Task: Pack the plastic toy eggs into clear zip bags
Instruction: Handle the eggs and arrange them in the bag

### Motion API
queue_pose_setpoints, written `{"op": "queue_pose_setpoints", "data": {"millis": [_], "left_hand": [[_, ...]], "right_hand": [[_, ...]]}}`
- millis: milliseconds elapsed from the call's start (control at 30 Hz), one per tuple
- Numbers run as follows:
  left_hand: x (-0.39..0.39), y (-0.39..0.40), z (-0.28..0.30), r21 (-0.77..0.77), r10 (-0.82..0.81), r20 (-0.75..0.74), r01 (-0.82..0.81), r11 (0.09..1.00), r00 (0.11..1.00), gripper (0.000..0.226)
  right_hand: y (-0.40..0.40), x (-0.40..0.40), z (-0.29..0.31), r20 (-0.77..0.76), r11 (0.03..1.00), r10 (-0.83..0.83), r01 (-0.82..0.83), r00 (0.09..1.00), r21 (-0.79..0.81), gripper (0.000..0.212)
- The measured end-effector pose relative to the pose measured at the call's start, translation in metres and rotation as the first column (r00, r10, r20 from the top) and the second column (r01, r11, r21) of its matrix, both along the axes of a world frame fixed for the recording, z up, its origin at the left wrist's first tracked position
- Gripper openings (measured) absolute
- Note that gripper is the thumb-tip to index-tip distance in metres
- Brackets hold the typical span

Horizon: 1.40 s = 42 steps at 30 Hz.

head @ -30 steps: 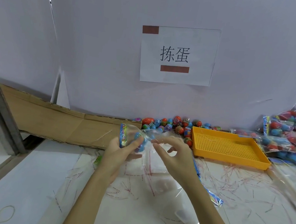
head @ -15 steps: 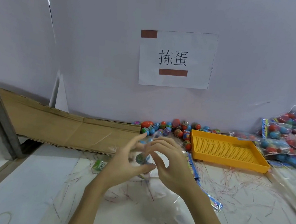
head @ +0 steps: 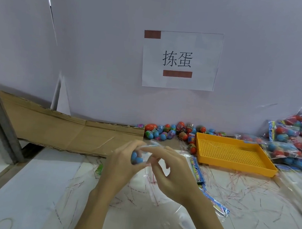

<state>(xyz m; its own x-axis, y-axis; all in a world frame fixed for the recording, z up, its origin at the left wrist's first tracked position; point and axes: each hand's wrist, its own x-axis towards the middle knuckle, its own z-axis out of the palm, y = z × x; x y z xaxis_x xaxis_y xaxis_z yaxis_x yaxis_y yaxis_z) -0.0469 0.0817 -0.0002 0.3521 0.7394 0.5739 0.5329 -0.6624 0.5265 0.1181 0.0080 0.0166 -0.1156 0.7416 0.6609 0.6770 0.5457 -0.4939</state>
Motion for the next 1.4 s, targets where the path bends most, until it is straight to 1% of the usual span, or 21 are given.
{"op": "queue_pose_setpoints", "data": {"millis": [67,100,133,200,267,300,367,400,467,533,667,767,833,933,1033,1133,1167,1233,1267,1300,1400], "left_hand": [[-0.001,0.005,-0.007,0.150,0.073,-0.037,-0.066,0.986,0.997,0.034],[-0.003,0.007,-0.009,0.172,0.108,-0.032,-0.102,0.980,0.994,0.029],[-0.005,0.008,-0.010,0.145,0.142,0.002,-0.141,0.979,0.990,0.027],[-0.011,0.011,-0.010,0.023,0.208,0.138,-0.213,0.977,0.968,0.027],[-0.012,0.013,-0.012,-0.096,0.261,0.259,-0.244,0.965,0.930,0.033],[-0.012,0.014,-0.013,-0.161,0.278,0.303,-0.239,0.958,0.911,0.038],[-0.011,0.016,-0.014,-0.271,0.304,0.362,-0.213,0.939,0.881,0.049],[-0.011,0.017,-0.015,-0.295,0.315,0.364,-0.212,0.932,0.877,0.053],[-0.010,0.019,-0.016,-0.331,0.322,0.335,-0.209,0.920,0.886,0.062],[-0.008,0.018,-0.017,-0.365,0.299,0.311,-0.177,0.914,0.902,0.067],[-0.007,0.015,-0.019,-0.375,0.245,0.252,-0.139,0.917,0.936,0.073],[-0.007,0.011,-0.014,-0.352,0.211,0.217,-0.125,0.928,0.953,0.080],[-0.006,0.011,-0.014,-0.373,0.189,0.219,-0.097,0.923,0.957,0.086],[-0.005,0.011,-0.014,-0.359,0.182,0.167,-0.112,0.927,0.969,0.089],[-0.003,0.009,-0.013,-0.345,0.160,0.160,-0.097,0.933,0.974,0.094],[-0.003,0.008,-0.012,-0.356,0.139,0.146,-0.079,0.931,0.980,0.098],[-0.003,0.008,-0.013,-0.352,0.137,0.140,-0.080,0.932,0.981,0.099],[-0.003,0.008,-0.014,-0.333,0.137,0.125,-0.088,0.939,0.983,0.100],[-0.003,0.008,-0.015,-0.325,0.133,0.121,-0.087,0.942,0.984,0.101],[-0.002,0.008,-0.015,-0.325,0.123,0.124,-0.077,0.943,0.985,0.103],[0.002,0.008,-0.017,-0.350,0.076,0.167,-0.013,0.937,0.983,0.103]], "right_hand": [[0.000,-0.001,-0.001,-0.065,1.000,0.006,-0.006,0.998,0.009,0.040],[0.001,-0.001,-0.001,-0.115,0.999,0.004,0.001,0.993,0.040,0.037],[0.001,-0.001,-0.001,-0.169,0.997,-0.006,0.018,0.986,0.070,0.035],[0.004,0.000,0.000,-0.262,0.994,-0.052,0.076,0.964,0.083,0.037],[0.007,0.003,-0.002,-0.302,0.990,-0.117,0.134,0.946,0.034,0.039],[0.011,0.005,-0.006,-0.288,0.987,-0.157,0.160,0.945,-0.013,0.039],[0.022,0.011,-0.014,-0.199,0.964,-0.251,0.226,0.947,-0.140,0.038],[0.028,0.013,-0.018,-0.140,0.941,-0.299,0.267,0.944,-0.209,0.038],[0.046,0.018,-0.025,-0.030,0.881,-0.381,0.353,0.924,-0.316,0.037],[0.065,0.024,-0.029,0.065,0.833,-0.426,0.420,0.902,-0.360,0.040],[0.107,0.038,-0.021,0.241,0.804,-0.381,0.448,0.893,-0.391,0.052],[0.133,0.048,-0.017,0.415,0.782,-0.316,0.482,0.853,-0.395,0.058],[0.144,0.052,-0.019,0.505,0.775,-0.283,0.505,0.815,-0.381,0.056],[0.149,0.056,-0.029,0.544,0.775,-0.370,0.573,0.753,-0.266,0.053],[0.149,0.056,-0.036,0.522,0.757,-0.467,0.628,0.714,-0.182,0.042],[0.148,0.052,-0.039,0.456,0.747,-0.492,0.629,0.742,-0.216,0.034],[0.146,0.050,-0.038,0.394,0.747,-0.498,0.613,0.772,-0.257,0.030],[0.139,0.048,-0.035,0.200,0.766,-0.515,0.552,0.834,-0.329,0.026],[0.134,0.046,-0.033,0.104,0.783,-0.521,0.522,0.847,-0.338,0.026],[0.127,0.044,-0.031,0.027,0.800,-0.523,0.501,0.852,-0.331,0.027],[0.098,0.036,-0.026,-0.132,0.853,-0.489,0.442,0.862,-0.276,0.027]]}}
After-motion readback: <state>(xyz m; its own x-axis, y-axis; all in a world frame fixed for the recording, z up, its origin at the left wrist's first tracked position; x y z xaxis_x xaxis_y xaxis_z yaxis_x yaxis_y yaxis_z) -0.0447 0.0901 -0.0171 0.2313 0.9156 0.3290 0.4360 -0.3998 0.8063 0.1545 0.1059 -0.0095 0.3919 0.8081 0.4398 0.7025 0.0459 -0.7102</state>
